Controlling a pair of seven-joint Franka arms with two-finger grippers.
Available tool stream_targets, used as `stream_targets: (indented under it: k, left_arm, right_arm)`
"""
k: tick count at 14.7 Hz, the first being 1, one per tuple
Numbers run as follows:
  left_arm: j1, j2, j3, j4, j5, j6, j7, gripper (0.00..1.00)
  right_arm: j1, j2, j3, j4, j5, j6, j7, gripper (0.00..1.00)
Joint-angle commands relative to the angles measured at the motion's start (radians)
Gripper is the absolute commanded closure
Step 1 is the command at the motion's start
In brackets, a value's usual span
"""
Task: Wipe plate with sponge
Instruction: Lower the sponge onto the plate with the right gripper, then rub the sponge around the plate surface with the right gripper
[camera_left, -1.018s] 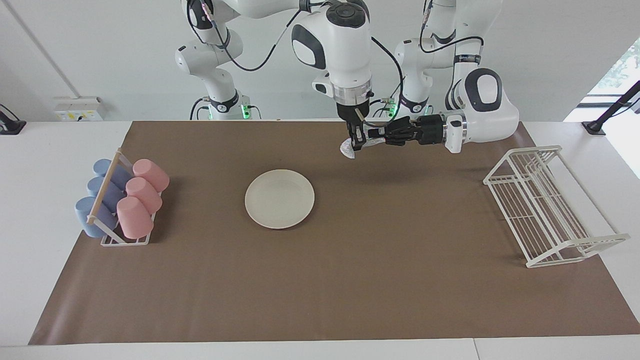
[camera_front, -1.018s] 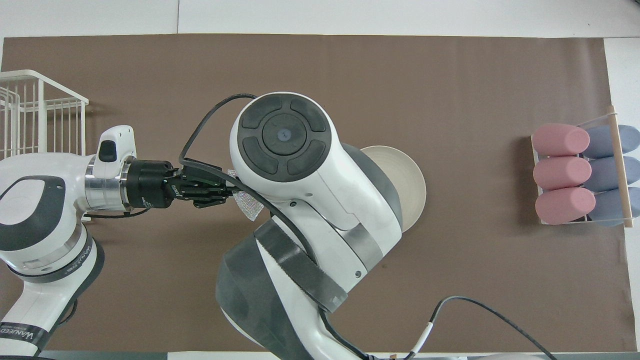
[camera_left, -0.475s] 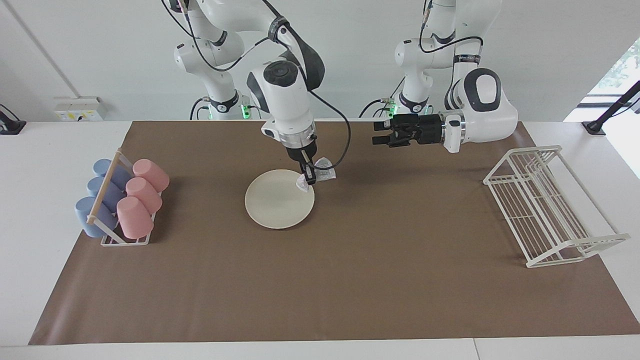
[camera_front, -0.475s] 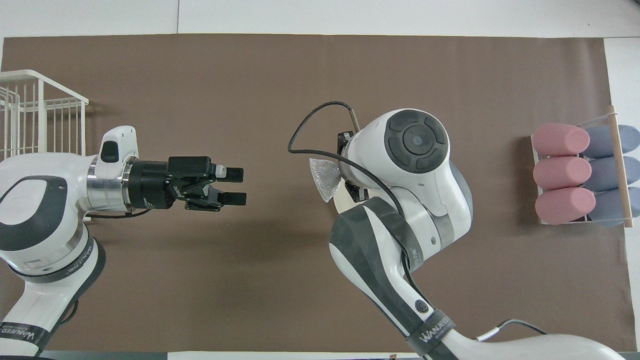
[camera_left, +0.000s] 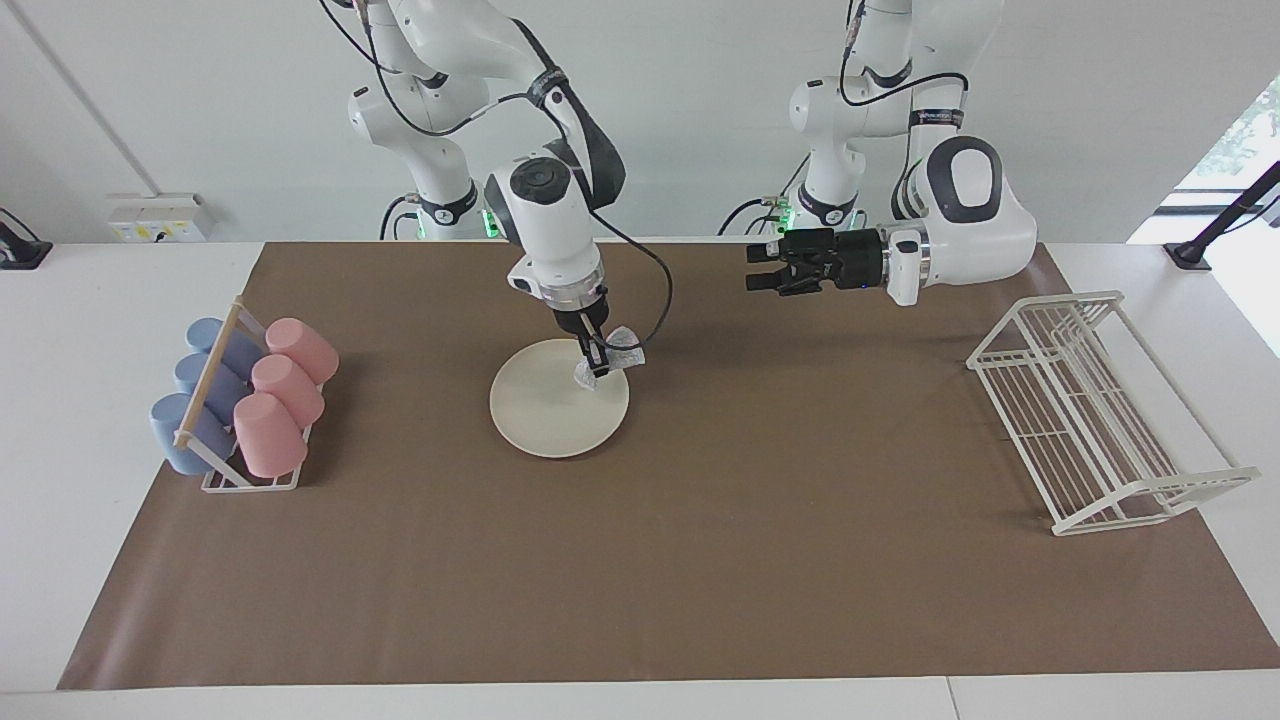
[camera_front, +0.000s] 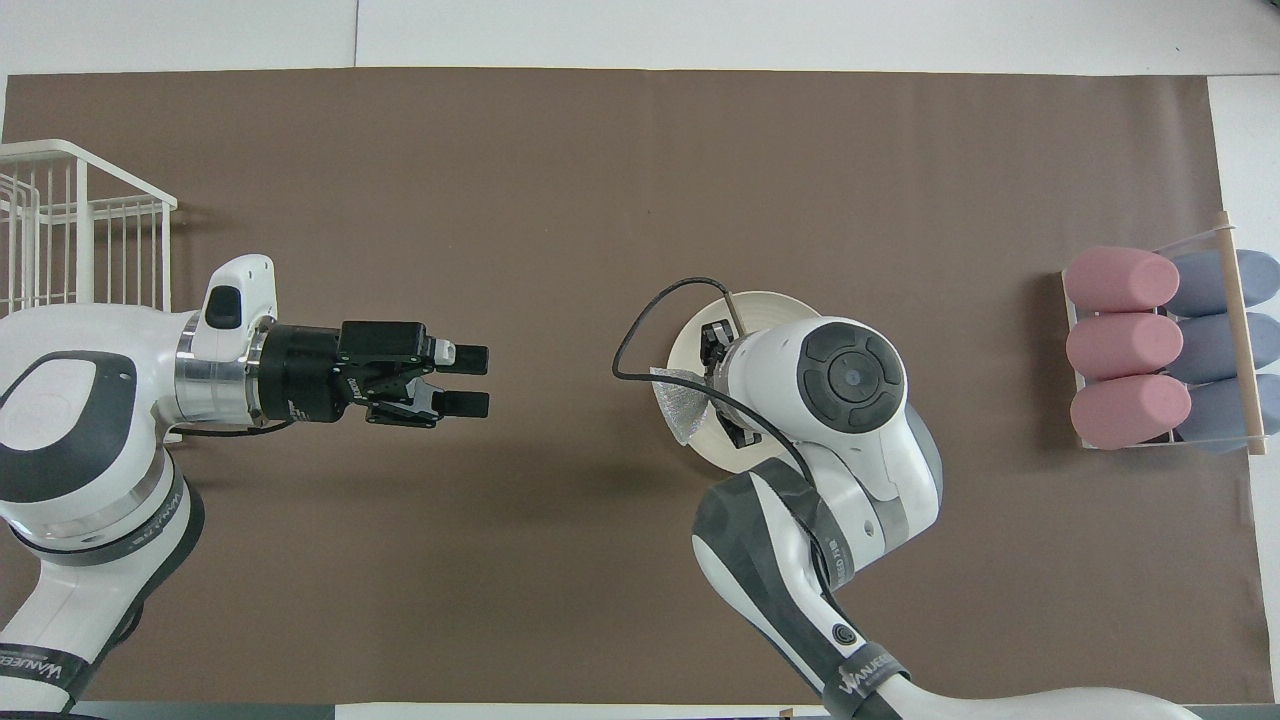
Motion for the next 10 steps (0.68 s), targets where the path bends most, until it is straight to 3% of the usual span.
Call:
stream_targets:
  k: [1, 10]
  left_arm:
    - [0.005, -0.018, 0.001, 0.003, 0.150, 0.060, -0.001, 0.00]
    - [0.033, 0.017, 0.001, 0.079, 0.667, 0.163, -0.012, 0.00]
  right_arm:
    - [-0.020, 0.017, 0.010, -0.019, 0.026, 0.027, -0.047, 1.00]
    - [-0.094, 0.097, 0.010, -0.041, 0.027, 0.056, -0.255, 1.00]
